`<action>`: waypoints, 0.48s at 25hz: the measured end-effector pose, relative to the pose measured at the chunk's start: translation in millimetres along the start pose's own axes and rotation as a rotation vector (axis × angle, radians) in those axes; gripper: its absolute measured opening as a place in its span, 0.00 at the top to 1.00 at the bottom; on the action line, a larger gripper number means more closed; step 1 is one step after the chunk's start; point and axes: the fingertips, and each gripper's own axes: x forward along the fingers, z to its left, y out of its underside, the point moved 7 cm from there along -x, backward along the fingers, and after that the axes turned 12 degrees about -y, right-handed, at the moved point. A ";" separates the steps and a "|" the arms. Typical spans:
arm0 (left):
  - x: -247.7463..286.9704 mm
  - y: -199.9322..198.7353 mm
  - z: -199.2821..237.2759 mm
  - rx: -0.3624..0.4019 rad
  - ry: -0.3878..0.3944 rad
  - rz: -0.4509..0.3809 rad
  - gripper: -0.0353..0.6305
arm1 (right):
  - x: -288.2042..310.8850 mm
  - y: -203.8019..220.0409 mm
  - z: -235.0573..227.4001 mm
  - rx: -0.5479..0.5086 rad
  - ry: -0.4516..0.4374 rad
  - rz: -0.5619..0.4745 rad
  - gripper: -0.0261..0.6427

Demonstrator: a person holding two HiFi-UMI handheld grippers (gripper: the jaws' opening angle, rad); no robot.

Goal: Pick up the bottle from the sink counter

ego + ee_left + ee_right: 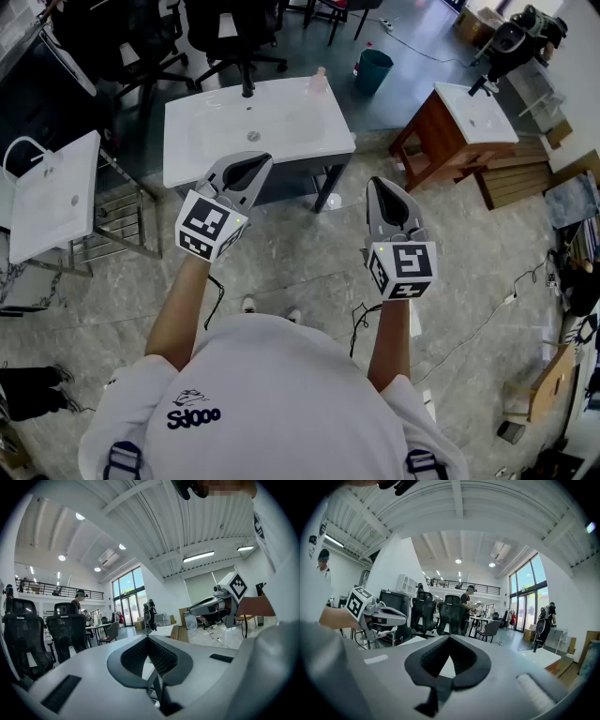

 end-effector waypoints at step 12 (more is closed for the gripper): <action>7.4 -9.5 -36.8 0.011 -0.028 0.011 0.94 | -22.2 22.2 -30.2 0.011 -0.022 -0.014 0.95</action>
